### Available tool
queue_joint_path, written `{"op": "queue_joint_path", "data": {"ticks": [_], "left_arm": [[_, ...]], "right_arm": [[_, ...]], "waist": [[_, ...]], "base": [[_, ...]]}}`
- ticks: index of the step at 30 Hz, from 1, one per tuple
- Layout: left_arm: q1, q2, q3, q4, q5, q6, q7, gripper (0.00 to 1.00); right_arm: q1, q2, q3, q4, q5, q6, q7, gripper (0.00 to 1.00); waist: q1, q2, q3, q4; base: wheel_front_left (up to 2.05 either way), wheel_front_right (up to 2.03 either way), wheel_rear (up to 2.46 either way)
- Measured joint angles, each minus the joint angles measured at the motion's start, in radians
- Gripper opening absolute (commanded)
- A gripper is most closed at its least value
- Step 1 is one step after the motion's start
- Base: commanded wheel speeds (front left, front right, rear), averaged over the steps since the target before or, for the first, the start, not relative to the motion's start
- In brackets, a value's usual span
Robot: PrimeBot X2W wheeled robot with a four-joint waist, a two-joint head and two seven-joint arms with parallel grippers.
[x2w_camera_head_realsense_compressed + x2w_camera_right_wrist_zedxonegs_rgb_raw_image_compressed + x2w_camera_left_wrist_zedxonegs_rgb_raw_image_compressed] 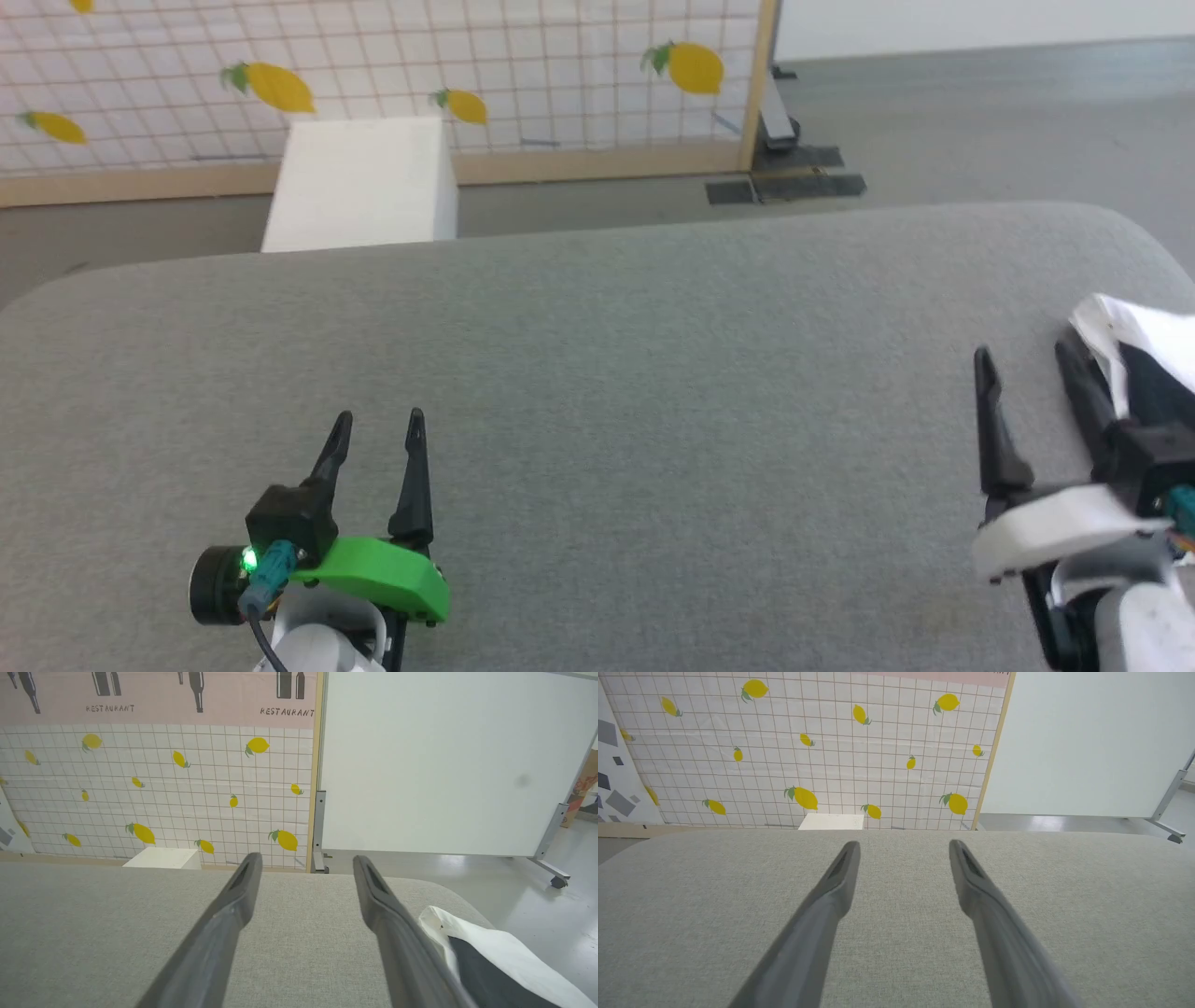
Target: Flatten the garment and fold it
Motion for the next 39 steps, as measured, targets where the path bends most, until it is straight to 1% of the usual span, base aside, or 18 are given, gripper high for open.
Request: {"op": "queue_joint_path", "data": {"ticks": [6, 12, 26, 27, 39], "left_arm": [[0.025, -0.006, 0.006, -0.005, -0.018, 0.004, 0.000, 1.00], [0.059, -0.011, 0.005, -0.008, -0.028, 0.006, 0.000, 1.00], [0.075, -0.016, 0.012, -0.021, -0.034, 0.008, -0.001, 1.00], [0.074, -0.016, 0.012, -0.021, -0.034, 0.008, 0.000, 0.00], [0.074, -0.016, 0.008, -0.023, -0.034, 0.008, 0.009, 0.00]], "right_arm": [[0.067, 0.020, 0.017, 0.001, 0.012, 0.000, -0.040, 1.00], [0.102, 0.020, 0.032, 0.017, 0.031, 0.000, -0.056, 1.00], [0.113, 0.021, 0.057, 0.023, 0.044, 0.000, -0.059, 1.00], [0.113, 0.021, 0.057, 0.023, 0.044, 0.000, -0.059, 0.00], [0.113, 0.020, 0.058, 0.024, 0.043, 0.000, -0.055, 0.00]], "waist": [[0.0000, 0.0000, -0.034, 0.043], [0.0000, 0.0000, -0.050, 0.066], [0.0000, 0.0000, -0.047, 0.071], [0.0000, 0.0000, -0.047, 0.071], [0.0000, 0.0000, -0.046, 0.071]], "base": [[0.00, 0.00, 0.00], [0.00, 0.00, 0.00], [0.00, 0.00, 0.00], [0.00, 0.00, 0.00], [0.00, 0.00, 0.00]]}}
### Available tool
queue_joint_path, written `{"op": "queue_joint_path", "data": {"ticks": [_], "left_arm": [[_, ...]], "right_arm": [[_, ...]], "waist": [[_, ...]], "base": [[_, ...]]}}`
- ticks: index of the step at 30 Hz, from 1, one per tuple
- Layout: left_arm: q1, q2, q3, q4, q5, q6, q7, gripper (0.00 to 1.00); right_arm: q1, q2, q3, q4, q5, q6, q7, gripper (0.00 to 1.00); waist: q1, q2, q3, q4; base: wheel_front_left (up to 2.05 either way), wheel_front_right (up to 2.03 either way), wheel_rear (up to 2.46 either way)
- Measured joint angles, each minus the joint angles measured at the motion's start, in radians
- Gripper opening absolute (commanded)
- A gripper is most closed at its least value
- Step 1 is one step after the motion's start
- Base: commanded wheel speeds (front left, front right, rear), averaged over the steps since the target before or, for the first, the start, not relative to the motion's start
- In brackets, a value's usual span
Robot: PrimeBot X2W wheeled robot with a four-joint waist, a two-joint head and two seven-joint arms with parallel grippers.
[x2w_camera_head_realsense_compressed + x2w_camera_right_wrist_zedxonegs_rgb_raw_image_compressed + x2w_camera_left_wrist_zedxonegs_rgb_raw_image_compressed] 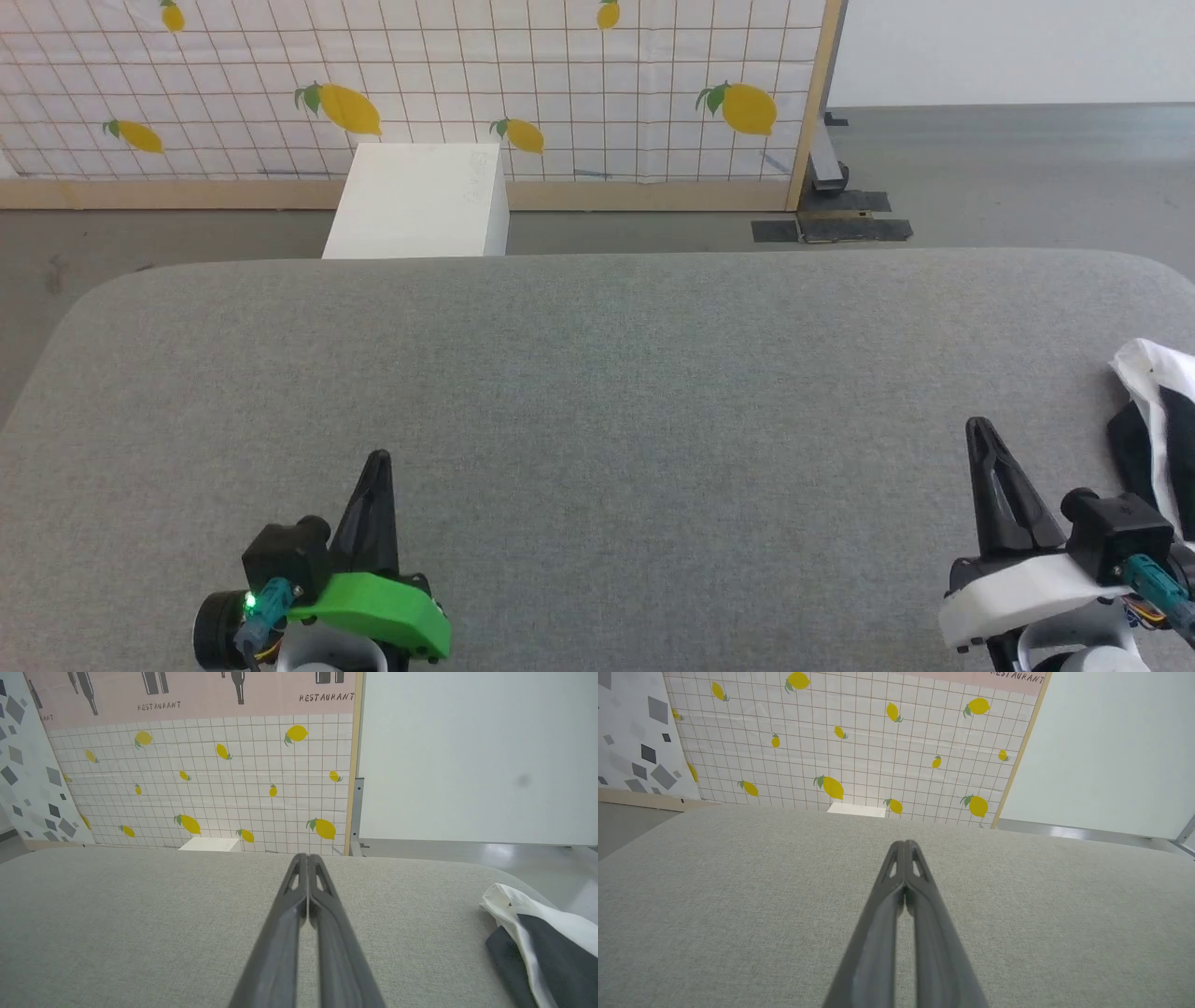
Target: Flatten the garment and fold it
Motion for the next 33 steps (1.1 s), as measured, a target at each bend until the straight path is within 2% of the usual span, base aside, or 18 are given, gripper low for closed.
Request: {"op": "queue_joint_path", "data": {"ticks": [33], "left_arm": [[0.000, 0.000, 0.021, -0.051, 0.055, 0.000, 0.066, 0.00]], "right_arm": [[0.000, 0.000, 0.019, -0.017, -0.011, 0.000, 0.048, 0.00]], "waist": [[0.0000, 0.0000, 0.007, -0.001]], "base": [[0.00, 0.00, 0.00]]}}
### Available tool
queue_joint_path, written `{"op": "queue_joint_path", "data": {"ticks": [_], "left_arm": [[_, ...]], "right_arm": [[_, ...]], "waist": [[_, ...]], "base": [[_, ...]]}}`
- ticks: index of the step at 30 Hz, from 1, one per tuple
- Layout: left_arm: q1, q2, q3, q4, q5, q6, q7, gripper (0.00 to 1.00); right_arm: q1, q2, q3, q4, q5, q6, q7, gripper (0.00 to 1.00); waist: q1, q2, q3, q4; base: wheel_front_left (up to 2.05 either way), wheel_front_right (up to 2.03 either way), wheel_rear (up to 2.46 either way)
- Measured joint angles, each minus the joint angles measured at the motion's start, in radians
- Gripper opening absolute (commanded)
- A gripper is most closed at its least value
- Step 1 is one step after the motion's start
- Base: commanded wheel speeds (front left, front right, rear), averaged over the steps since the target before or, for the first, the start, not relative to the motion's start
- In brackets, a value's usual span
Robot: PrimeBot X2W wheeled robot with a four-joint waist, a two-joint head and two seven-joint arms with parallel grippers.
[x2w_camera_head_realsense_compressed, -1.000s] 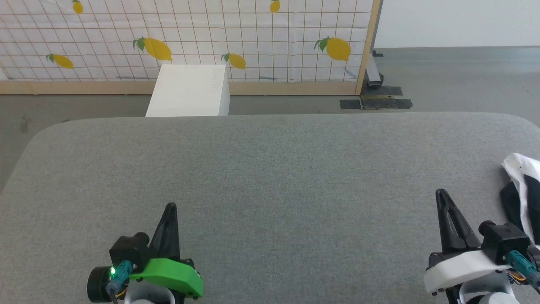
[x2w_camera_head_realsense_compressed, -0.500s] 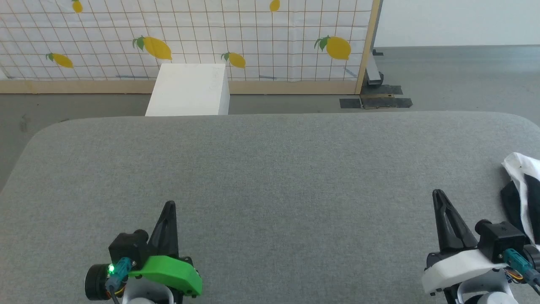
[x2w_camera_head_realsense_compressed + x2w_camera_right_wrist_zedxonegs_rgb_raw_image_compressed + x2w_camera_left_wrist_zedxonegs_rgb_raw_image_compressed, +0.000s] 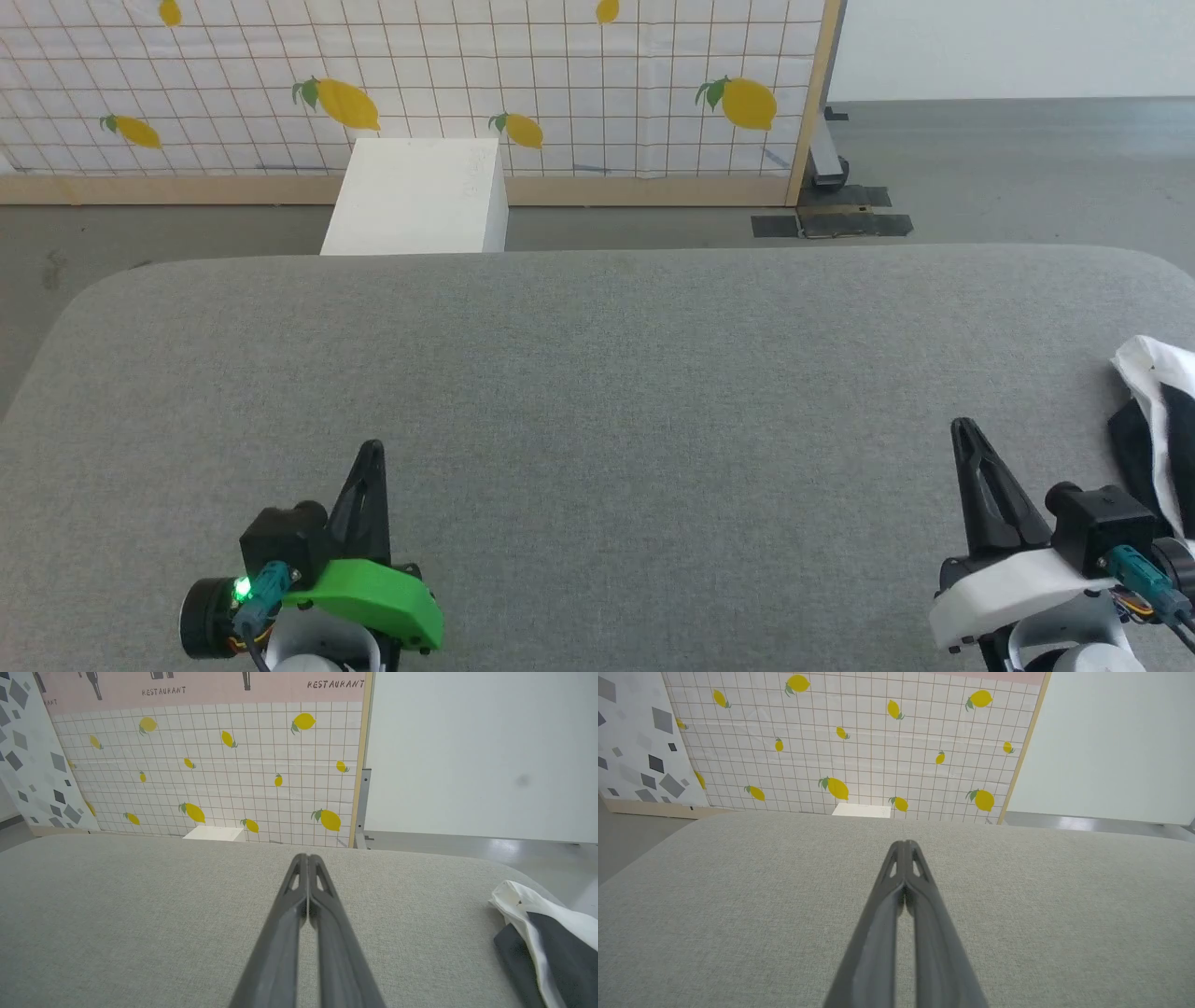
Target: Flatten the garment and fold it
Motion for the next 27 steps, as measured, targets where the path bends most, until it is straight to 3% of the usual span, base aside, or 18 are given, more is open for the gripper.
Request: {"op": "queue_joint_path", "data": {"ticks": [27], "left_arm": [[0.000, 0.000, 0.012, -0.044, 0.048, 0.000, 0.057, 0.00]], "right_arm": [[-0.001, 0.000, 0.018, -0.016, -0.016, 0.000, 0.035, 0.00]], "waist": [[0.0000, 0.0000, 0.006, -0.001]], "base": [[0.00, 0.00, 0.00]]}}
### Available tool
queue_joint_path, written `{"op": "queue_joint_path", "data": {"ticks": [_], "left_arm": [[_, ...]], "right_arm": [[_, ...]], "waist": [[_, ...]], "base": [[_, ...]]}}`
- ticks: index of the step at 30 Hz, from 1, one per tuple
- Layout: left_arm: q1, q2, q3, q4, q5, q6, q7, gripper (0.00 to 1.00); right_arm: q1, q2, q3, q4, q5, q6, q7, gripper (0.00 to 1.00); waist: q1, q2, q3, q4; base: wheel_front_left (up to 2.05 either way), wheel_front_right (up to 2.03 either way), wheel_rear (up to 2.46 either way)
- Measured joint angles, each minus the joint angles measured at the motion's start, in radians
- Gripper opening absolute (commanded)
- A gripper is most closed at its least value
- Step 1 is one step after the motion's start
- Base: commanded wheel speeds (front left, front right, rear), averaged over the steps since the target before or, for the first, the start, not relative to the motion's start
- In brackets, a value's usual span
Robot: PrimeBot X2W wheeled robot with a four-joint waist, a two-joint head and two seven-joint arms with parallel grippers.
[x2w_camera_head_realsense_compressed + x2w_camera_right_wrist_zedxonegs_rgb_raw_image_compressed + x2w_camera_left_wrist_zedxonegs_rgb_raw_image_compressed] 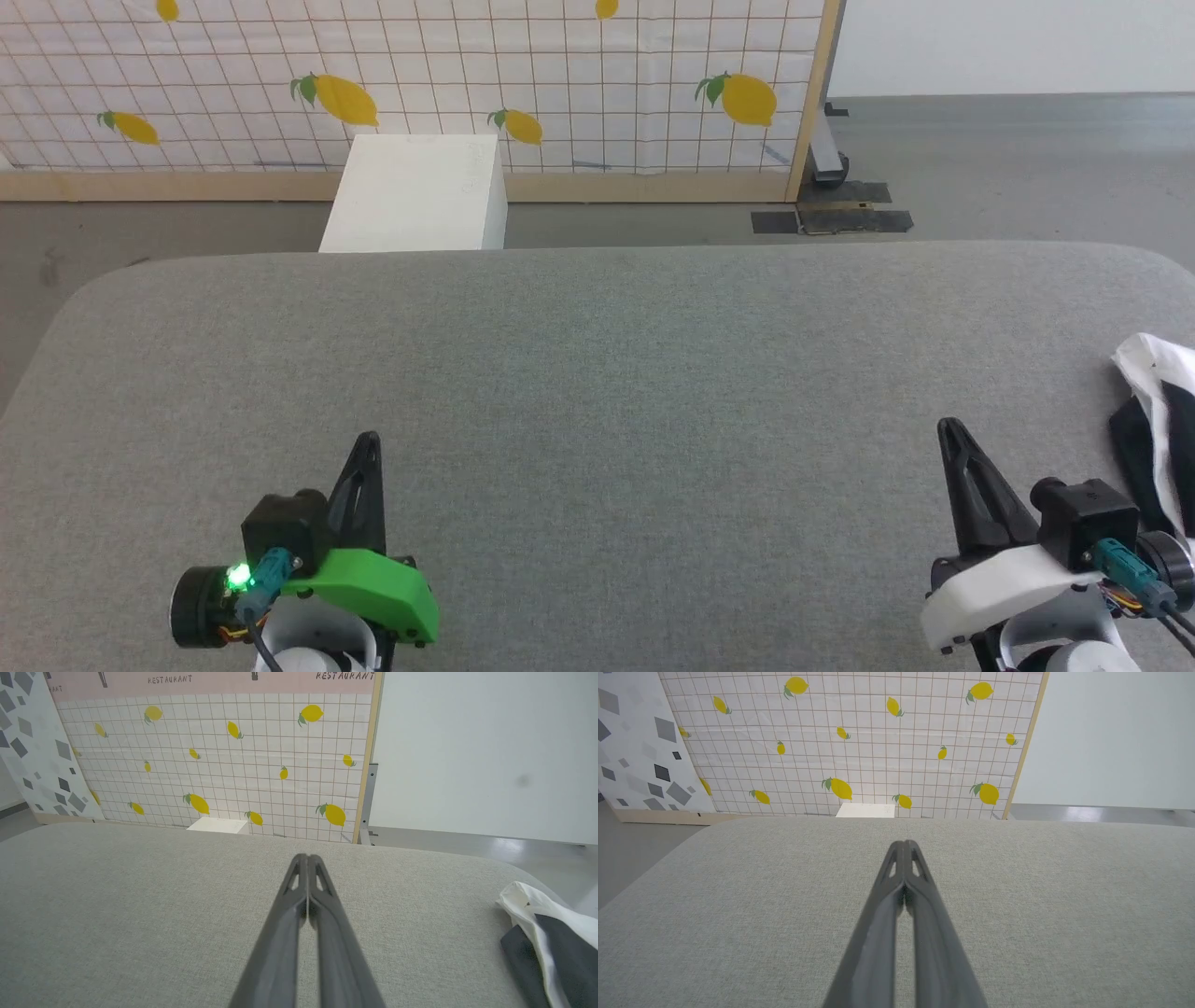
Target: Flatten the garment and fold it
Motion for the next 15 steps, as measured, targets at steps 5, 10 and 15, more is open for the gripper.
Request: {"op": "queue_joint_path", "data": {"ticks": [5, 10, 15], "left_arm": [[0.000, 0.000, 0.003, -0.010, 0.006, 0.000, 0.010, 0.00], [0.000, 0.000, 0.006, -0.015, 0.014, 0.001, 0.019, 0.00], [0.000, 0.000, 0.009, -0.022, 0.021, 0.001, 0.028, 0.00]], "right_arm": [[0.000, 0.000, 0.003, -0.003, -0.003, 0.000, 0.009, 0.00], [0.000, 0.000, 0.006, -0.006, -0.009, 0.000, 0.014, 0.00], [-0.001, 0.000, 0.009, -0.010, -0.009, 0.000, 0.019, 0.00]], "waist": [[0.0000, 0.0000, 0.001, 0.000], [0.0000, 0.0000, 0.002, 0.000], [0.0000, 0.0000, 0.003, 0.000]], "base": [[0.00, 0.00, 0.00], [0.00, 0.00, 0.00], [0.00, 0.00, 0.00]]}}
